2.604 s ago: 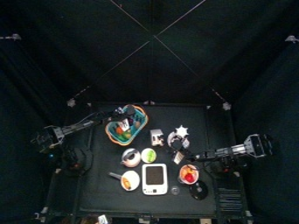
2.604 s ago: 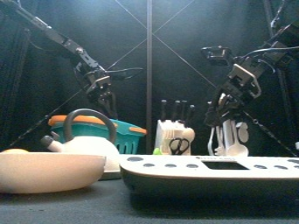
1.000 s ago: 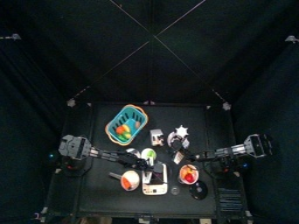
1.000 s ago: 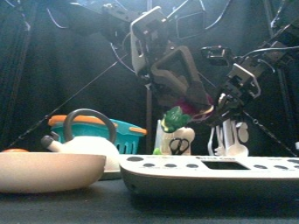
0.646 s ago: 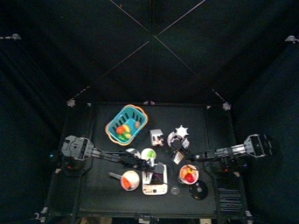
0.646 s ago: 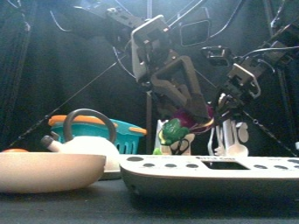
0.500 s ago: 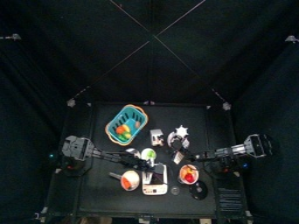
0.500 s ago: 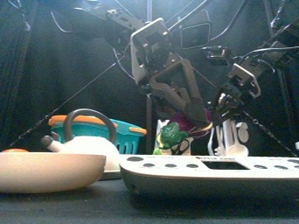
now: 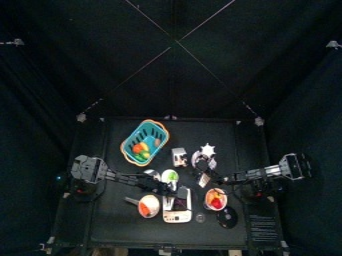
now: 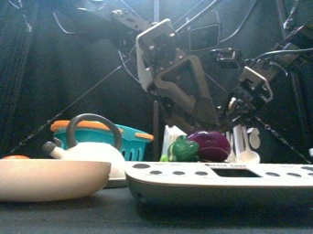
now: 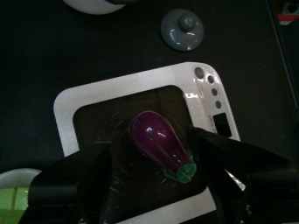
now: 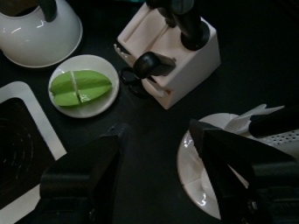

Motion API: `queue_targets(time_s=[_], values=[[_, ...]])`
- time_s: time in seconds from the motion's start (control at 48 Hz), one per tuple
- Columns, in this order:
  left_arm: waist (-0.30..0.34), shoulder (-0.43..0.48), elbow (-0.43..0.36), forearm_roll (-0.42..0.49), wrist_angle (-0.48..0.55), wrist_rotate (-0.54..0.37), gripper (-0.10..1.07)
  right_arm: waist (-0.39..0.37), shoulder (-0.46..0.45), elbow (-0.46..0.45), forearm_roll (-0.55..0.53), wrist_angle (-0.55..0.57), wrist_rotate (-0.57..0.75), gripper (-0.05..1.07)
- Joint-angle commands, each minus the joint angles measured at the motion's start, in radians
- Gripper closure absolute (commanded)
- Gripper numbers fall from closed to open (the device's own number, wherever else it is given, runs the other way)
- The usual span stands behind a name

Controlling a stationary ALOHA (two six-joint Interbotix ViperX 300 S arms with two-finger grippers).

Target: Place eggplant onto stove

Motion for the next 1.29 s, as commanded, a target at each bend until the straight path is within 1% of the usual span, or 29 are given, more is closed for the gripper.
queue_targets(time_s=[0.0,0.229,0.417,0.562,0.896,1.271], values=[[0.002,-0.032,-0.029,0.002,-0.005,0.000,-0.01,-0.002,-0.009,-0.018,-0.003,0.000,0.000,0.12],[0.002,-0.078,-0.012,0.008,-0.002,-0.002,-0.01,-0.002,-0.009,-0.017,-0.003,0.000,0.000,0.12],[0.002,-0.120,0.035,0.006,-0.011,-0.002,-0.01,-0.002,-0.009,-0.017,-0.003,0.000,0.000,0.12],[0.002,-0.121,0.060,0.003,-0.034,-0.002,-0.01,-0.002,-0.009,-0.017,-0.002,0.000,0.000,0.12],[0.002,-0.124,0.060,0.002,-0.032,-0.003,-0.01,-0.002,-0.009,-0.017,-0.003,0.000,0.000,0.12],[-0.041,-0.132,0.064,-0.011,-0.023,-0.003,-0.01,-0.002,-0.009,-0.017,-0.002,0.000,0.000,0.12]])
